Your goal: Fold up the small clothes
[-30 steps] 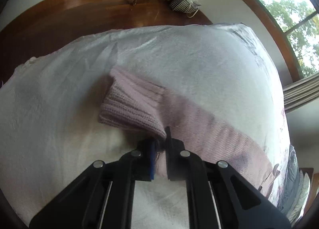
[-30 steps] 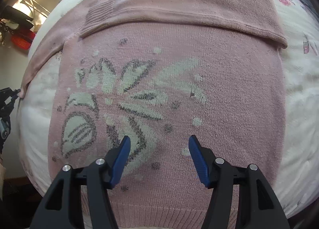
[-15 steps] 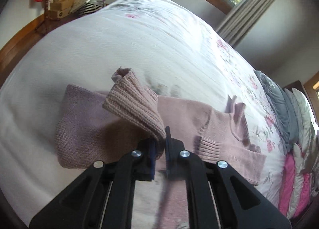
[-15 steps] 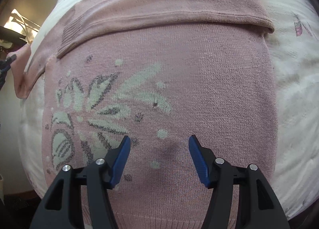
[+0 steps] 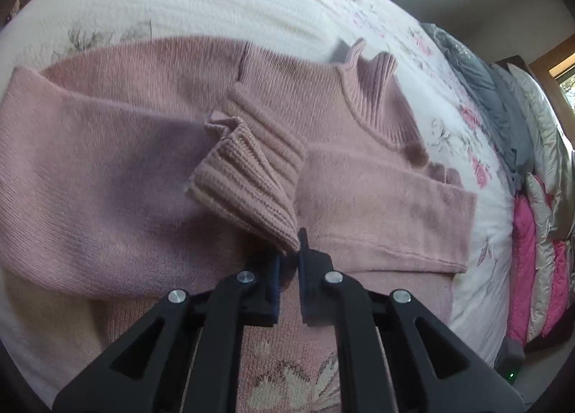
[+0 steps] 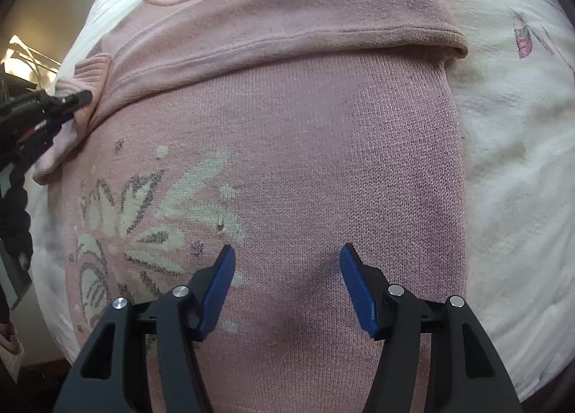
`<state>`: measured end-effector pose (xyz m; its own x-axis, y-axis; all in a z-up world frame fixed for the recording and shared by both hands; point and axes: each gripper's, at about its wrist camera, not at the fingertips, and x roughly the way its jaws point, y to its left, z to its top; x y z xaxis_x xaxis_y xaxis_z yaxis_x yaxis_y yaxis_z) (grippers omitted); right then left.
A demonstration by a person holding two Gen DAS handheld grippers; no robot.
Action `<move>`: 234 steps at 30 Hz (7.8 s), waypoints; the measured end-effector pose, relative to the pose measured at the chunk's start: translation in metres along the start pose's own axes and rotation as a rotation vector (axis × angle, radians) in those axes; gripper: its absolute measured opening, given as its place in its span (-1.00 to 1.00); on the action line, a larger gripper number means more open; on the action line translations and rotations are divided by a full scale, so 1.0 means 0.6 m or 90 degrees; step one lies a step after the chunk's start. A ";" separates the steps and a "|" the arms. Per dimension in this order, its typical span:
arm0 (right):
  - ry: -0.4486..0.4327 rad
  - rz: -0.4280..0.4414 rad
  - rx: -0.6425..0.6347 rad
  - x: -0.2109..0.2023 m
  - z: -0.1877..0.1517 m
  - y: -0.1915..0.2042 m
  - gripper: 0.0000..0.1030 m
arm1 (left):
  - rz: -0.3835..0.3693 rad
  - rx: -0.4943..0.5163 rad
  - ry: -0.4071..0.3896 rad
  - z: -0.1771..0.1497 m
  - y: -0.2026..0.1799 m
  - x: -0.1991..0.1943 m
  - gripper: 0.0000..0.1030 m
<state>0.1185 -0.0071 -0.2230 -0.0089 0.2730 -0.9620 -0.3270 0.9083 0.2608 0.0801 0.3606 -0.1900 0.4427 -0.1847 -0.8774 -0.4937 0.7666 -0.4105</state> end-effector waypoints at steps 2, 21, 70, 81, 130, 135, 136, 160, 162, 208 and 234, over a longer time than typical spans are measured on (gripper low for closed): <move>0.001 0.001 0.002 0.001 0.017 -0.007 0.19 | -0.021 -0.002 0.009 -0.016 0.013 -0.006 -0.86; -0.001 0.189 -0.084 0.033 0.229 0.313 0.27 | 0.190 -0.050 -0.034 0.028 0.259 -0.123 -0.71; -0.110 0.012 -0.133 -0.051 0.236 0.083 0.23 | 0.157 0.092 -0.047 0.040 -0.006 -0.072 -0.40; -0.079 -0.016 -0.053 -0.024 0.246 -0.002 -0.65 | 0.177 0.094 0.001 0.027 -0.005 0.008 -0.33; -0.046 0.158 -0.066 0.086 0.626 0.071 0.16 | 0.136 0.236 0.005 0.356 -0.179 0.208 0.07; -0.036 0.164 -0.091 0.097 0.644 0.099 -0.50 | 0.174 0.261 -0.012 0.371 -0.187 0.211 -0.75; -0.035 0.176 -0.094 0.094 0.644 0.102 -0.78 | 0.147 0.253 -0.009 0.375 -0.182 0.206 -0.90; -0.070 0.175 -0.344 -0.045 0.264 0.086 -0.44 | -0.065 0.275 -0.020 0.074 -0.033 0.008 -0.90; -0.044 0.157 -0.355 -0.034 0.237 0.076 -0.41 | -0.066 0.270 -0.009 0.065 -0.019 0.002 -0.90; -0.076 0.178 -0.071 -0.019 0.253 -0.014 -0.27 | 0.029 0.180 -0.009 0.053 -0.057 0.017 -0.60; 0.012 0.051 -0.023 -0.159 -0.280 -0.209 0.13 | 0.174 0.035 0.110 -0.455 0.152 -0.272 -0.20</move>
<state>0.0014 -0.2003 -0.1778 -0.0537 0.3376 -0.9398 -0.3591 0.8717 0.3336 -0.2414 0.2923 -0.1521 0.1637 -0.0663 -0.9843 -0.5328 0.8338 -0.1447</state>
